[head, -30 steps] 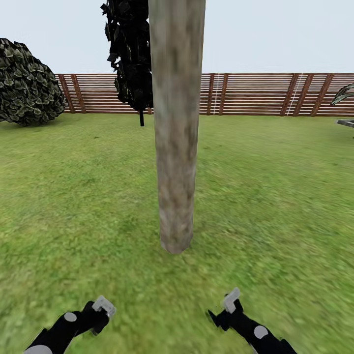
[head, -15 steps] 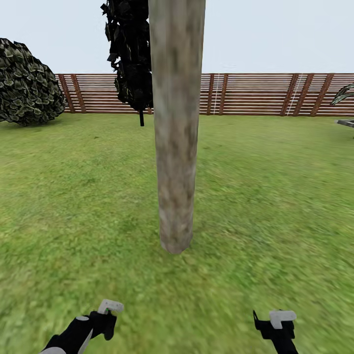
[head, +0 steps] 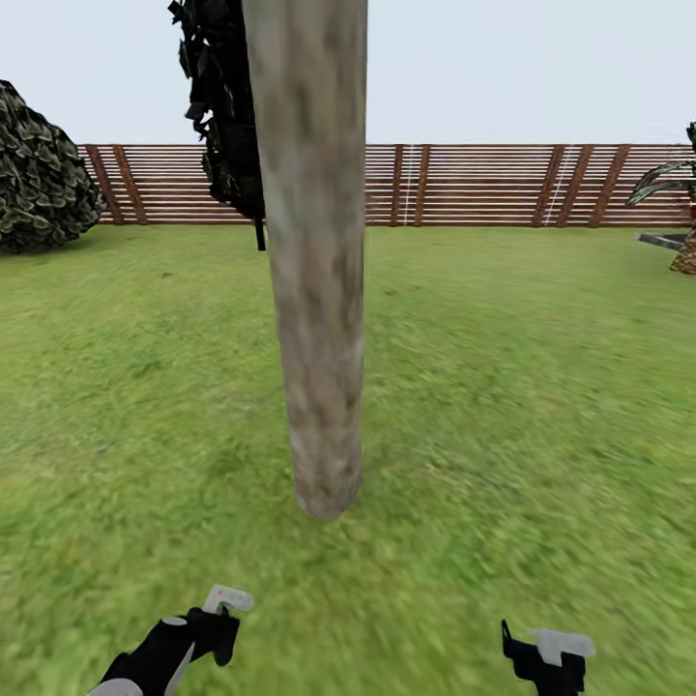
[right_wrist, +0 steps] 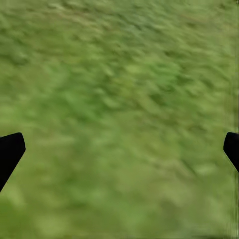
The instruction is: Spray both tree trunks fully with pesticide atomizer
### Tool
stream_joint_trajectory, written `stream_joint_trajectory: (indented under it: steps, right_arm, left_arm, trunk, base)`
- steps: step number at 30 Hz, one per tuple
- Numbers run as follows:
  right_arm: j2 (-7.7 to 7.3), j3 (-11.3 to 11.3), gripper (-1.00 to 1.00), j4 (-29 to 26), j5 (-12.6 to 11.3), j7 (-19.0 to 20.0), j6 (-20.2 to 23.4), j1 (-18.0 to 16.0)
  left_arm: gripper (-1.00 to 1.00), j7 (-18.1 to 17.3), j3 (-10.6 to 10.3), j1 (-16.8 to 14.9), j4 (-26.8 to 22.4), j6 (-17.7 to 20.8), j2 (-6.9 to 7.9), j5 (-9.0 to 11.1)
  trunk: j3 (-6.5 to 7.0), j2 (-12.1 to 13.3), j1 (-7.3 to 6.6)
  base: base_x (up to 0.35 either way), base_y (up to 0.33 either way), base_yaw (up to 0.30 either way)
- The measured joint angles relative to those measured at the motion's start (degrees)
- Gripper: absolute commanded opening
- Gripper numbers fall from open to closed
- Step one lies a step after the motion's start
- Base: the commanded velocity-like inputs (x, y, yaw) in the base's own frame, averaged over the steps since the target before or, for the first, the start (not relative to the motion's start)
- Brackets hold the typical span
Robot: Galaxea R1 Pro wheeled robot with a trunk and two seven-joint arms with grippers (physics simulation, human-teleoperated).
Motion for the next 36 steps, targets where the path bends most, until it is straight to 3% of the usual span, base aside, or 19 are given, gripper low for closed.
stream_joint_trajectory:
  steps: [2,6,20,23,24,25,29,30,31,32,34,36]
  right_arm:
    - [0.0,0.0,1.0,0.0,-1.9,-0.1,0.0,0.0]
    - [0.0,0.1,1.0,0.2,-3.0,0.1,0.0,0.0]
    - [-0.01,0.1,1.0,0.2,-3.1,0.1,0.0,0.0]
    - [0.0,0.1,1.0,0.1,-3.1,0.0,0.0,0.0]
    - [0.0,0.1,1.0,0.1,-3.1,0.0,0.0,0.0]
    - [-0.05,0.0,1.0,0.1,-3.1,0.0,0.0,0.0]
    - [-0.08,0.1,1.0,0.1,-3.1,0.0,0.0,0.0]
    - [-0.08,0.1,1.0,0.1,-3.1,0.0,0.0,0.0]
    - [-0.15,0.0,1.0,0.1,-3.1,0.0,0.0,0.0]
    - [-0.16,0.1,1.0,0.1,-3.1,0.0,0.0,0.0]
    - [-0.17,0.1,1.0,0.2,-3.1,0.0,0.0,0.0]
    - [-0.23,0.1,1.0,0.1,-3.1,0.1,0.0,0.0]
  left_arm:
    - [-1.0,0.0,0.0,0.0,0.0,0.0,-0.09,0.0]
    - [-1.0,0.2,0.5,0.0,0.0,-0.6,-0.34,0.5]
    - [-1.0,0.2,0.6,0.0,0.0,-0.8,-0.4,0.6]
    - [-1.0,0.3,0.3,-0.2,0.0,-0.8,-2.36,0.7]
    - [-1.0,2.4,0.2,-0.6,-0.1,-0.8,-5.3,0.5]
    - [-1.0,3.3,0.1,-1.7,-0.1,-0.5,-7.33,0.8]
    - [-1.0,3.4,0.4,-3.5,-3.1,0.0,-5.19,0.5]
    - [-1.0,3.4,0.5,-3.7,-4.3,0.0,-4.1,0.5]
    - [-1.0,3.3,0.7,-3.5,-6.2,0.1,-2.09,0.8]
    - [-1.0,3.3,0.7,-3.4,-6.2,0.1,-1.94,0.8]
    - [-1.0,3.5,0.7,-3.5,-5.8,0.2,-3.34,1.1]
    - [-1.0,3.7,0.7,-3.5,-6.2,0.6,-6.15,1.1]
  trunk:
    - [0.0,0.0,0.0]
    - [0.0,0.0,0.03]
    - [0.0,0.0,0.04]
    - [0.0,0.0,0.04]
    - [0.0,0.0,0.03]
    - [0.01,0.0,0.03]
    - [0.0,0.0,0.03]
    - [0.01,0.0,0.03]
    - [0.01,0.0,0.03]
    - [0.0,0.0,0.03]
    - [0.0,0.0,0.03]
    - [0.0,0.0,0.03]
  base:
    - [0.259,-0.173,-0.292]
    - [0.105,-0.104,-0.27]
    - [-0.032,-0.077,-0.069]
    - [-0.052,-0.071,-0.111]
    - [-0.002,-0.003,-0.005]
    - [-0.001,-0.001,-0.002]
    - [0.0,0.0,0.0]
    - [0.0,0.0,0.0]
    - [0.0,0.0,0.0]
    - [0.0,0.0,0.0]
    - [0.0,0.0,0.0]
    - [0.0,0.0,0.0]
